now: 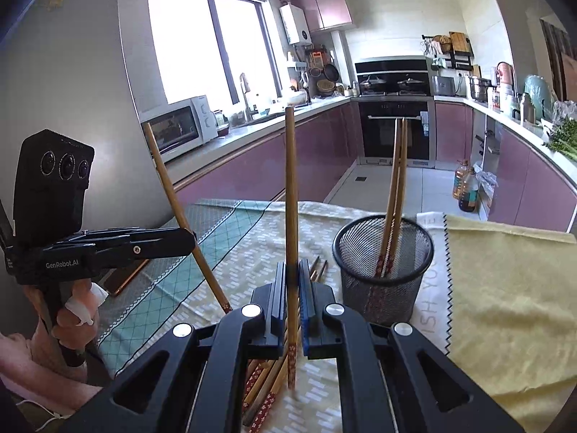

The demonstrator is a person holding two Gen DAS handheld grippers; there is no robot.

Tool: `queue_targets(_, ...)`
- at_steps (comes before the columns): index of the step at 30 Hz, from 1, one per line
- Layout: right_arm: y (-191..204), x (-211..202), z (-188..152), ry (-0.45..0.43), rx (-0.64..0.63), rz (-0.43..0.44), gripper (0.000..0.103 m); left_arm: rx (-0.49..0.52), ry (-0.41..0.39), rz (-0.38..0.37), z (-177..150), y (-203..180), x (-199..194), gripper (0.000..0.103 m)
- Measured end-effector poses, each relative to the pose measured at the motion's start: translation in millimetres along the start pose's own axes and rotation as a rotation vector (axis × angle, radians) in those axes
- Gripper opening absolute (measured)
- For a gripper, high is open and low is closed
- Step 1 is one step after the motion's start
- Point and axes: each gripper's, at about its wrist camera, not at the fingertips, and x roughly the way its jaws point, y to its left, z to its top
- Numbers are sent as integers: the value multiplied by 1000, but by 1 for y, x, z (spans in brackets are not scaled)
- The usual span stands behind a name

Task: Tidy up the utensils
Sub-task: 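Carry the left tool's chopstick into the mesh cup and open while the right tool does likewise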

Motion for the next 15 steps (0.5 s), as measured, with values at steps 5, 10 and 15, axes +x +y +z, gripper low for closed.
queue_targets(5, -5, -10, 17, -47, -14, -13, 6, 22, -39, -15, 18, -9, 0, 8)
queue_targets(10, -13, -22, 33, -90, -22, -25, 6, 47, -73, -5, 45, -15, 4, 8)
queue_targets(15, -21, -37, 51, -142, -29, -48, 6, 82, -115, -3, 74, -26, 6, 8)
